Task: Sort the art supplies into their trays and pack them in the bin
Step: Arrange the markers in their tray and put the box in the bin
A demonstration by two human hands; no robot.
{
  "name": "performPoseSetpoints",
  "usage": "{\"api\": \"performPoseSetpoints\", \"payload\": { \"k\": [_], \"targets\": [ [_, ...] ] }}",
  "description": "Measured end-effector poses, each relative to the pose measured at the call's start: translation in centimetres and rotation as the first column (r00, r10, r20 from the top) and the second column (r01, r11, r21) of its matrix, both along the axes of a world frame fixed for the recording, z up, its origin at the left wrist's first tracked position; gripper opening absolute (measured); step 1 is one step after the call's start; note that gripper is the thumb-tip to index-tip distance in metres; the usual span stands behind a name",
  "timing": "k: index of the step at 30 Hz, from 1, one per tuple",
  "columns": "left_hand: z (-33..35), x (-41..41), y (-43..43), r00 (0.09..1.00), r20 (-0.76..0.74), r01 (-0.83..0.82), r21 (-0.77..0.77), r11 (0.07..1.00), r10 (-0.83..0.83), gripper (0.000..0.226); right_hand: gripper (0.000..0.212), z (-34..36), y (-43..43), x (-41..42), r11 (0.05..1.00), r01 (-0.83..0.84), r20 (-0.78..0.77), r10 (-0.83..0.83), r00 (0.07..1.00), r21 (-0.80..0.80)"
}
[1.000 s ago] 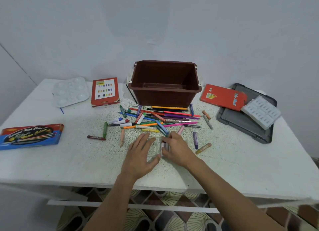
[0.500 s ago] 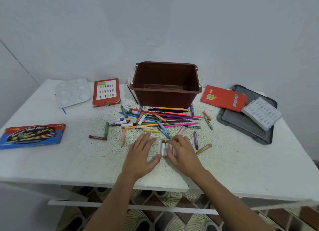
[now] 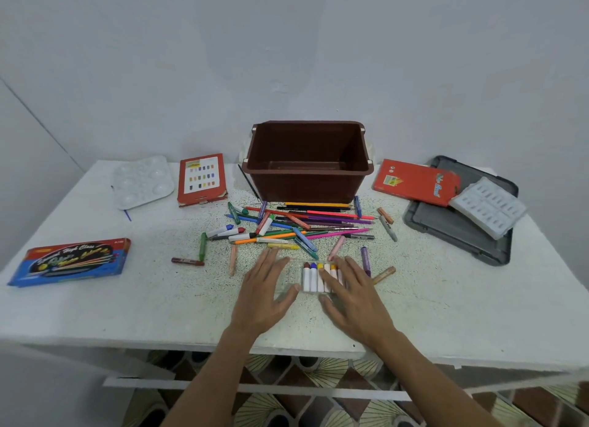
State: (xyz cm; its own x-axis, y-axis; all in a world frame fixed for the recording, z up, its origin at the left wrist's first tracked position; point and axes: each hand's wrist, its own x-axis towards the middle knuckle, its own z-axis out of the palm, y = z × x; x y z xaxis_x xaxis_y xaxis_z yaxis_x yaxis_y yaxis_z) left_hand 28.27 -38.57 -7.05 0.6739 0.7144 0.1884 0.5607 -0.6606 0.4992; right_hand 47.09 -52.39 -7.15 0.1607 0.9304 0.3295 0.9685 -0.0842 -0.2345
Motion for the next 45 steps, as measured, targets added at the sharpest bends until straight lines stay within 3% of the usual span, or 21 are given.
{"api": "performPoseSetpoints", "payload": {
  "k": [3,7,9,12,14,19,25,29,34,41,45],
  "targets": [
    [-0.1,0.1,0.3,0.991,0.099,-0.089,0.021,0.996,0.086,0.049,0.05,0.0,0.0,0.0,1.0,0.007,0.005,-0.007,1.0,-0.017],
    [1.4,0.9,2.1,0.951,0.238,-0.254,0.244,0.936,0.196,0.024,0.051,-0.1,0.0,0.0,0.999,0.018,0.004,-0.017,1.0,-0.052],
    [2.6,1.9,3.5,0.947,0.229,-0.281,0.262,0.923,0.224,0.013,0.051,0.0,0.0,0.0,0.997,0.02,-0.008,-0.021,1.0,-0.078],
    [4.5,3.4,5.8,0.959,0.125,-0.276,0.222,0.935,0.254,0.02,0.052,0.1,0.0,-0.1,0.994,0.024,-0.014,-0.025,1.0,-0.111],
    [5.4,4.5,7.1,0.958,-0.031,-0.272,0.228,0.935,0.286,0.029,0.051,0.2,0.0,-0.2,0.993,0.02,-0.016,-0.022,1.0,-0.114],
    [6.3,6.3,9.0,0.859,-0.382,-0.218,0.331,0.918,0.341,0.027,0.05,0.4,0.0,-0.2,0.994,0.02,-0.013,-0.022,1.0,-0.104],
    [6.6,7.2,9.1,0.8,-0.48,-0.195,0.358,0.913,0.359,0.021,0.051,0.3,0.1,-0.1,0.994,0.032,-0.009,-0.033,0.999,-0.105],
    [6.3,7.1,9.3,0.837,-0.411,-0.234,0.327,0.915,0.361,0.024,0.051,0.3,0.1,-0.1,0.994,0.031,-0.02,-0.034,0.999,-0.103],
    [6.4,7.0,8.8,0.917,-0.078,-0.386,0.084,0.919,0.392,0.03,0.052,0.2,0.2,0.0,0.991,0.032,-0.032,-0.036,0.999,-0.127],
    [5.9,5.4,4.7,0.915,0.213,-0.282,-0.273,0.92,0.343,0.028,0.051,0.3,0.2,0.0,0.991,0.033,-0.019,-0.036,0.999,-0.131],
    [5.1,4.1,2.6,0.94,0.248,-0.147,-0.328,0.933,0.235,0.039,0.051,0.3,0.2,0.0,0.992,0.029,-0.029,-0.033,0.999,-0.123]
  ]
}}
